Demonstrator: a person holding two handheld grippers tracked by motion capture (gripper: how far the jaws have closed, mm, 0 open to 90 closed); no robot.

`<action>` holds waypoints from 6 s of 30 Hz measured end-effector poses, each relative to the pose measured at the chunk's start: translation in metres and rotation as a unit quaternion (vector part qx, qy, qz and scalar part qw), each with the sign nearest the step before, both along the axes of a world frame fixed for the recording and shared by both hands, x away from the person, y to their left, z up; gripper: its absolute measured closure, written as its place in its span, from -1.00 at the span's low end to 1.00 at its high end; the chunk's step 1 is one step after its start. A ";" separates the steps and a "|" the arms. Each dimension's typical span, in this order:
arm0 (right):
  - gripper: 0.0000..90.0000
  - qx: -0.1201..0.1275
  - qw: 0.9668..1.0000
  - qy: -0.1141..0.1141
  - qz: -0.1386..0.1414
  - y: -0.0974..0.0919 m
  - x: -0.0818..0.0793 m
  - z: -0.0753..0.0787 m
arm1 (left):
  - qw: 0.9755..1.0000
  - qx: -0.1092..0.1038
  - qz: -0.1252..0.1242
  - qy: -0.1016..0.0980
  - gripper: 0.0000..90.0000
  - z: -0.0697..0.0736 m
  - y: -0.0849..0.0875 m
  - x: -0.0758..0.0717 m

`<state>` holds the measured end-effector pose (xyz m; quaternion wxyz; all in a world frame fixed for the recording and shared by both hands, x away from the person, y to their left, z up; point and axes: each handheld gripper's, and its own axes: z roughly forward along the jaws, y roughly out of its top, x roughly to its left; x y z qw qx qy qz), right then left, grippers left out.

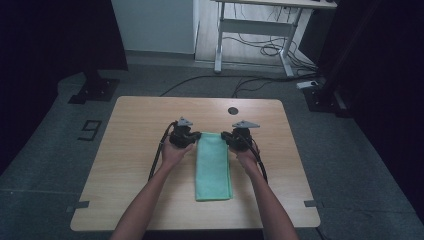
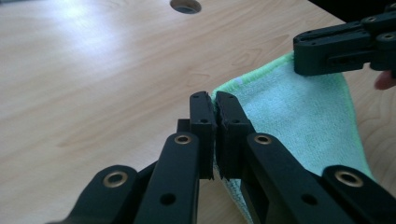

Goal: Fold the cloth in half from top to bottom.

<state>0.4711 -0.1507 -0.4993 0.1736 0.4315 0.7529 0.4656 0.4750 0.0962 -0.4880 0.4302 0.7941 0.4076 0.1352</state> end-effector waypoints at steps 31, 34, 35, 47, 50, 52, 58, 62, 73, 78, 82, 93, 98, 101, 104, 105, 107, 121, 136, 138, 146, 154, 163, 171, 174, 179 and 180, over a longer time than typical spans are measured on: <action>0.84 -0.004 0.999 -0.024 0.023 -0.002 -0.020 0.004 | 0.999 -0.020 -0.020 -0.020 0.90 0.002 0.006 -0.027; 0.84 0.000 0.999 -0.030 0.028 -0.003 -0.025 0.006 | 0.999 -0.021 -0.025 -0.024 0.90 0.003 0.007 -0.032; 0.84 -0.002 0.999 -0.032 0.030 -0.004 -0.027 0.006 | 0.999 -0.021 -0.025 -0.026 0.90 0.004 0.007 -0.034; 0.83 -0.008 0.998 -0.031 0.047 -0.004 -0.039 0.009 | 0.999 -0.018 -0.032 -0.026 0.90 0.006 0.008 -0.047; 0.83 -0.007 0.998 -0.030 0.049 -0.005 -0.040 0.009 | 0.999 -0.018 -0.031 -0.025 0.90 0.007 0.008 -0.047; 0.83 -0.007 0.998 -0.031 0.049 -0.005 -0.040 0.009 | 0.999 -0.017 -0.031 -0.025 0.90 0.006 0.008 -0.047; 0.83 -0.007 0.998 -0.034 0.051 -0.005 -0.041 0.011 | 0.999 -0.009 -0.035 -0.027 0.90 0.011 0.007 -0.049; 0.83 -0.003 0.998 -0.035 0.055 -0.006 -0.044 0.013 | 0.999 -0.007 -0.039 -0.028 0.90 0.013 0.008 -0.051; 0.84 0.001 0.997 -0.033 0.065 -0.006 -0.058 0.011 | 0.999 -0.002 -0.042 -0.027 0.90 0.012 0.010 -0.066; 0.84 0.005 0.997 -0.037 0.073 -0.005 -0.065 0.011 | 0.999 -0.011 -0.045 -0.022 0.90 0.010 0.014 -0.073; 0.83 0.001 0.996 -0.038 0.076 -0.004 -0.071 0.010 | 0.999 -0.012 -0.046 -0.019 0.90 0.007 0.016 -0.076; 0.84 -0.004 0.996 -0.041 0.082 -0.003 -0.079 0.007 | 0.999 -0.013 -0.050 -0.017 0.90 0.003 0.017 -0.082; 0.84 0.000 0.996 -0.042 0.084 -0.005 -0.085 0.006 | 0.998 -0.015 -0.053 -0.020 0.90 0.004 0.016 -0.087; 0.84 0.005 0.996 -0.042 0.084 -0.007 -0.088 0.005 | 0.998 -0.016 -0.053 -0.020 0.90 0.004 0.015 -0.089; 0.85 0.009 0.996 -0.038 0.083 -0.009 -0.090 0.006 | 0.998 -0.017 -0.055 -0.020 0.90 0.003 0.014 -0.092; 0.85 0.012 0.996 -0.037 0.081 -0.009 -0.091 0.005 | 0.998 -0.019 -0.057 -0.020 0.90 0.003 0.014 -0.094; 0.85 0.018 0.996 -0.036 0.083 -0.011 -0.094 0.003 | 0.998 -0.018 -0.061 -0.020 0.90 0.002 0.014 -0.096; 0.84 0.023 0.995 -0.021 0.097 -0.018 -0.114 -0.015 | 0.997 -0.015 -0.077 -0.012 0.89 -0.012 0.011 -0.122; 0.83 0.020 0.993 -0.013 0.118 -0.030 -0.150 -0.036 | 0.994 0.016 -0.109 -0.024 0.88 -0.030 -0.001 -0.162; 0.83 0.012 0.993 -0.009 0.119 -0.031 -0.153 -0.039 | 0.993 0.021 -0.115 -0.022 0.87 -0.032 -0.005 -0.165; 0.83 -0.030 0.992 0.031 0.119 -0.024 -0.152 -0.050 | 0.986 0.111 -0.120 -0.030 0.84 -0.049 -0.026 -0.168; 0.83 -0.024 0.993 0.037 0.113 -0.021 -0.134 -0.053 | 0.986 0.115 -0.117 -0.017 0.83 -0.050 -0.028 -0.145; 0.83 -0.013 0.996 0.051 0.070 -0.010 -0.089 -0.051 | 0.991 0.111 -0.074 -0.008 0.84 -0.043 -0.023 -0.092; 0.83 0.024 0.996 0.012 0.083 -0.022 -0.117 -0.035 | 0.992 0.066 -0.094 -0.057 0.84 -0.026 -0.007 -0.139; 0.80 0.017 0.995 0.013 0.094 -0.023 -0.131 -0.039 | 0.990 0.068 -0.107 -0.062 0.80 -0.033 -0.010 -0.152; 0.71 0.006 0.994 0.025 0.105 -0.028 -0.144 -0.048 | 0.987 0.077 -0.131 -0.058 0.70 -0.044 -0.015 -0.163; 0.70 0.010 0.994 0.027 0.106 -0.030 -0.144 -0.048 | 0.986 0.077 -0.134 -0.059 0.70 -0.045 -0.015 -0.164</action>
